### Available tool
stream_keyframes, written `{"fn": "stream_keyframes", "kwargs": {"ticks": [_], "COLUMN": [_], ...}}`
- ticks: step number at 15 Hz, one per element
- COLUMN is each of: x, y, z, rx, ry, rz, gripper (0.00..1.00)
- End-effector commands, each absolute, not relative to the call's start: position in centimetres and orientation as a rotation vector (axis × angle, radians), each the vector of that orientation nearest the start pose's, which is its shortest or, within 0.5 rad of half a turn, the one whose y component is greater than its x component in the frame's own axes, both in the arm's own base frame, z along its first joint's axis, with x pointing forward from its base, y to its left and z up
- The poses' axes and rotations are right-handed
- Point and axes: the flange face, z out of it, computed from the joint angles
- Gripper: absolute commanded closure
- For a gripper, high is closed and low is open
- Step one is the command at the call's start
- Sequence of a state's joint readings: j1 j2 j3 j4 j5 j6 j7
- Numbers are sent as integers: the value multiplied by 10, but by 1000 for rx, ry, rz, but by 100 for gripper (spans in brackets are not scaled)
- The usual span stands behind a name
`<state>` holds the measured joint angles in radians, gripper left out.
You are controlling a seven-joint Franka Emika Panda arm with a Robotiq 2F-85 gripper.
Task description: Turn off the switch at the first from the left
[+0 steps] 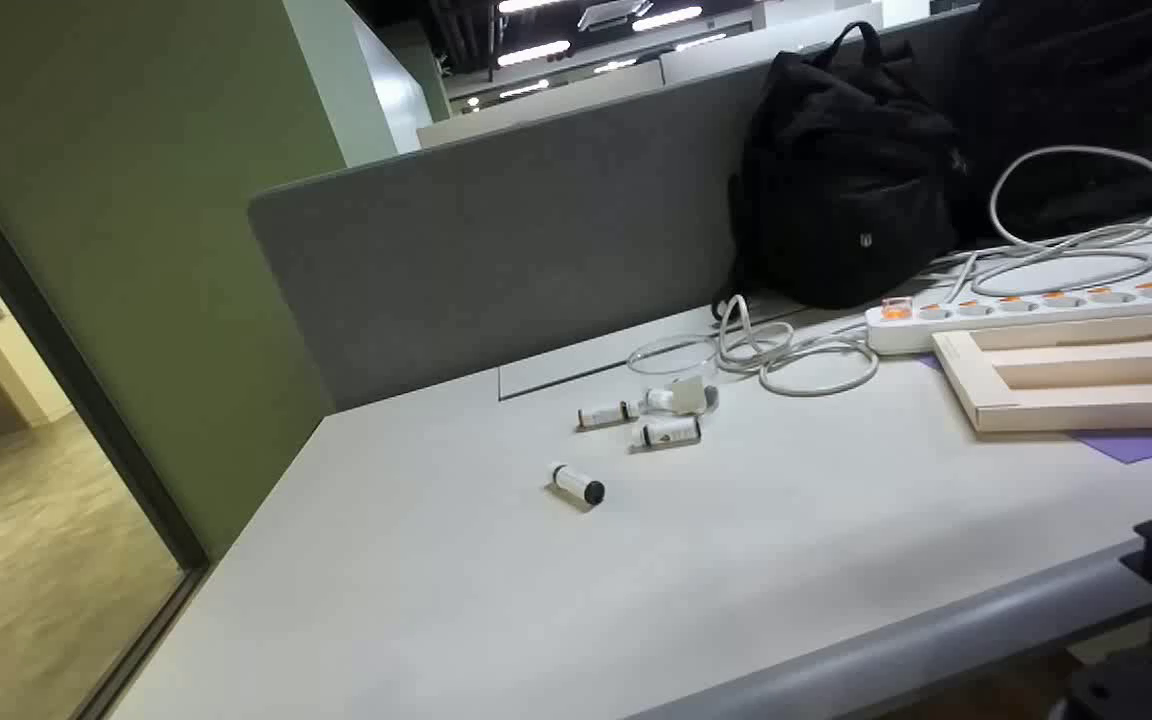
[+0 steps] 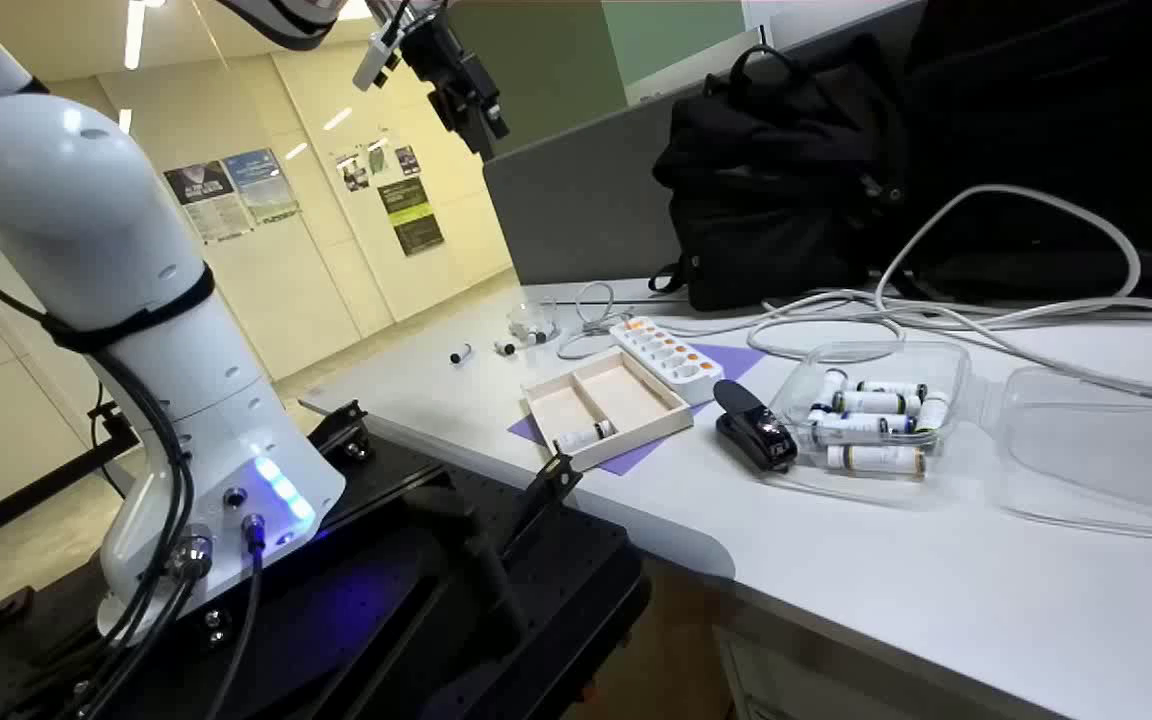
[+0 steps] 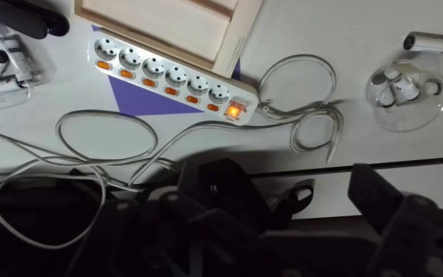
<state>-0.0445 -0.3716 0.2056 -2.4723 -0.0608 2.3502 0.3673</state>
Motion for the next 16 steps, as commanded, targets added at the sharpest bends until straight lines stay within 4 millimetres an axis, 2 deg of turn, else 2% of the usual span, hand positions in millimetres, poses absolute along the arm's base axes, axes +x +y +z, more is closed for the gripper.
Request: {"fn": "stream_keyframes", "kwargs": {"ticks": [1,10,11,13,14,16], "x": [442,442,452,483,504,535], "y": [73,73,68,44,25,0], "z": [450,450,453,457,456,448], "rx": [-3158,-3158,-3154,-3114,-3102,-3045], "ry": [274,274,282,313,355,382], "rz": [-419,-420,-427,-393,-407,-433], "gripper": [0,0,0,0,0,0]}}
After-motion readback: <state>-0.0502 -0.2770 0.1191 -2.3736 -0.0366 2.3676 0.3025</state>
